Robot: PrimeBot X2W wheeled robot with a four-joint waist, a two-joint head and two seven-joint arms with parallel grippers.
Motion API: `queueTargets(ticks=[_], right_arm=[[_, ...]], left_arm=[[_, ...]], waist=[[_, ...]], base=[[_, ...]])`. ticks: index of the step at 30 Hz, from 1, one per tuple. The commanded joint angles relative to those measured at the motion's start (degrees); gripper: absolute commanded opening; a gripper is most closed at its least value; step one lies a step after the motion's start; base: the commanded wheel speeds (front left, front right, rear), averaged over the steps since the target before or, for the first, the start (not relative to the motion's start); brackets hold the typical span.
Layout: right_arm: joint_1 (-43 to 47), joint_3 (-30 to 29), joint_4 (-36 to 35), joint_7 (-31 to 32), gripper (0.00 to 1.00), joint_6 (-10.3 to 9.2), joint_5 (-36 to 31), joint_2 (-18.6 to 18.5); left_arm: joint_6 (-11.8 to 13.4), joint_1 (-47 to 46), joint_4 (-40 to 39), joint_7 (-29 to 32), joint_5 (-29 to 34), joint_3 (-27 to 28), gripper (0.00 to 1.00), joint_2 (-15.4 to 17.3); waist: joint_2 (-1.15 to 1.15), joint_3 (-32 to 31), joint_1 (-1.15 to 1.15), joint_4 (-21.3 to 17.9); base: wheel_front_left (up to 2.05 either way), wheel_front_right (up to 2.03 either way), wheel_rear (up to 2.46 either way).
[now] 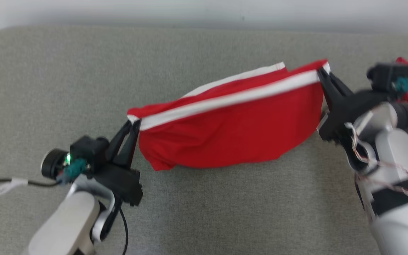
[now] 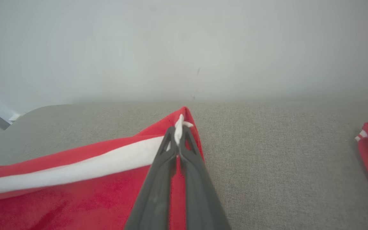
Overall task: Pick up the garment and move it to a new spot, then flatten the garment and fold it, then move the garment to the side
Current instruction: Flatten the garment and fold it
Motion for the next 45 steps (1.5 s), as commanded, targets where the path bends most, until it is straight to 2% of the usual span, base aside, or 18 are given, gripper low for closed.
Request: queueTargets(ticks=[1, 10, 20, 21, 22, 23, 30, 39, 45], right_arm=[[-3.21, 0.94, 3.41, -0.44, 0.00, -0.14, -0.17, 0.60], [-19.08, 3.56, 26.12, -5.84, 0.00, -0.14, -0.92, 1.82], [-27.61, 5.44, 40.44, -11.88, 0.00, -0.14, -0.76, 2.78], [-28.06, 5.68, 41.48, -12.46, 0.09, -0.14, -0.87, 2.81], [-28.43, 6.02, 42.35, -13.31, 0.44, -0.14, -1.16, 2.85], [-28.43, 6.29, 43.08, -13.97, 1.00, -0.14, -1.16, 3.01], [-25.30, 7.63, 45.86, -17.91, 1.00, -0.14, 1.27, 2.59], [-15.87, 11.18, 43.85, -21.79, 1.00, -0.14, 6.78, 0.42], [-9.71, 12.52, 42.34, -22.19, 1.00, -0.14, 10.85, -0.59]], left_arm=[[-0.59, -2.02, 1.86, -0.04, 0.39, -0.06, 0.00, -0.36], [-4.49, -10.54, 13.27, -1.78, -0.39, -0.07, 0.00, -4.10], [-6.73, -15.13, 21.57, -3.33, 0.35, -1.10, 0.00, -7.62], [-6.89, -15.18, 22.46, -3.44, 0.60, -1.43, 0.00, -8.03], [-7.05, -15.32, 23.36, -3.49, 0.84, -1.71, 0.35, -8.38], [-6.98, -15.41, 23.97, -3.59, 1.01, -1.90, 1.00, -8.64], [-6.46, -12.27, 24.10, -3.97, 1.81, 0.23, 1.00, -9.60], [-2.03, 2.58, 8.43, -3.92, 7.24, 10.58, 1.00, -7.44], [1.05, 13.50, -2.60, -3.91, 10.98, 16.45, 1.00, -7.44]], waist=[[-0.01, 3.54, -0.01, 0.64], [-0.01, 7.70, -0.01, 1.81], [-0.01, 8.66, -0.01, 2.34], [-0.01, 8.45, -0.01, 2.32], [-0.01, 8.15, -0.01, 2.31], [-0.01, 7.72, -0.01, 2.29], [-0.01, 2.84, -0.01, 2.01], [-0.01, -5.07, -0.01, 1.21], [-0.01, -6.87, -0.01, 1.29]], base=[[0.00, 0.00, 0.00], [0.00, 0.00, 0.00], [0.00, 0.00, 0.00], [0.00, 0.00, 0.00], [0.00, 0.00, 0.00], [0.00, 0.00, 0.00], [0.00, 0.00, 0.00], [0.00, 0.00, 0.00], [0.00, 0.00, 0.00]])
